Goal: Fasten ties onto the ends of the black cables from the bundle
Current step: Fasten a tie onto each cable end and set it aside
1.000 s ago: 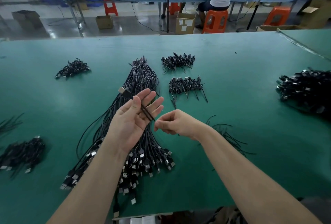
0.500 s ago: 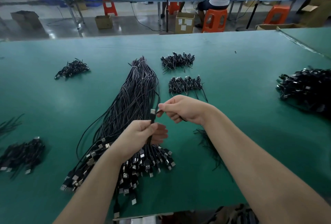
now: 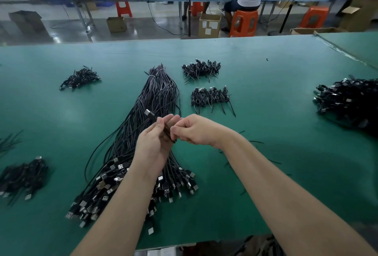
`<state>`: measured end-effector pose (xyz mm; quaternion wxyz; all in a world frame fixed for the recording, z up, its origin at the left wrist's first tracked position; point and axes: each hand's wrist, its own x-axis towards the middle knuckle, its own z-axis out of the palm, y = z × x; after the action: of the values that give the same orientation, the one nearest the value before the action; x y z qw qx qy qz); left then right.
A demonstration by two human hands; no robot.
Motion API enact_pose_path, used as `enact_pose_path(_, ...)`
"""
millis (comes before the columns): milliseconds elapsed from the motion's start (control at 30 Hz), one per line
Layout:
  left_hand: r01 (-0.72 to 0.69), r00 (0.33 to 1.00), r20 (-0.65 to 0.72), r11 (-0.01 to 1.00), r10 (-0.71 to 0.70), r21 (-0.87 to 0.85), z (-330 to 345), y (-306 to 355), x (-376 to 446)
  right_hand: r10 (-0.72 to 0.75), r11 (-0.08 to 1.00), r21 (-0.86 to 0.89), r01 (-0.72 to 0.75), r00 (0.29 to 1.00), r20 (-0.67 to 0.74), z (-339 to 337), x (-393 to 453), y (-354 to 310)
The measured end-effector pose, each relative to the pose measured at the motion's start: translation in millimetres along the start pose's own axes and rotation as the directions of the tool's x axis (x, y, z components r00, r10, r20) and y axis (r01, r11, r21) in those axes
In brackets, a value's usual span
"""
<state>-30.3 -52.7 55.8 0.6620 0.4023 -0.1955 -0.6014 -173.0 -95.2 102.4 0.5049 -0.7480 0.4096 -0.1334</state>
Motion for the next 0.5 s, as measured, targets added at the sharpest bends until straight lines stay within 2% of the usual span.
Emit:
enact_pose_path(167, -0.043, 0.998, -0.042, 0.992, 0.038, -0.121, 8.6, 14.5, 0.4, -0.006, 1.000, 0.016, 0.005, 0.999, 0.039, 4.5, -1.5, 7.3)
enact_pose_path(500, -0.107, 0.992, 0.050, 0.988, 0.113, -0.110, 4.6, 18.7, -5.4, -0.048, 0.999, 0.026, 0.047, 0.998, 0.040, 6.0, -4.5, 3.0)
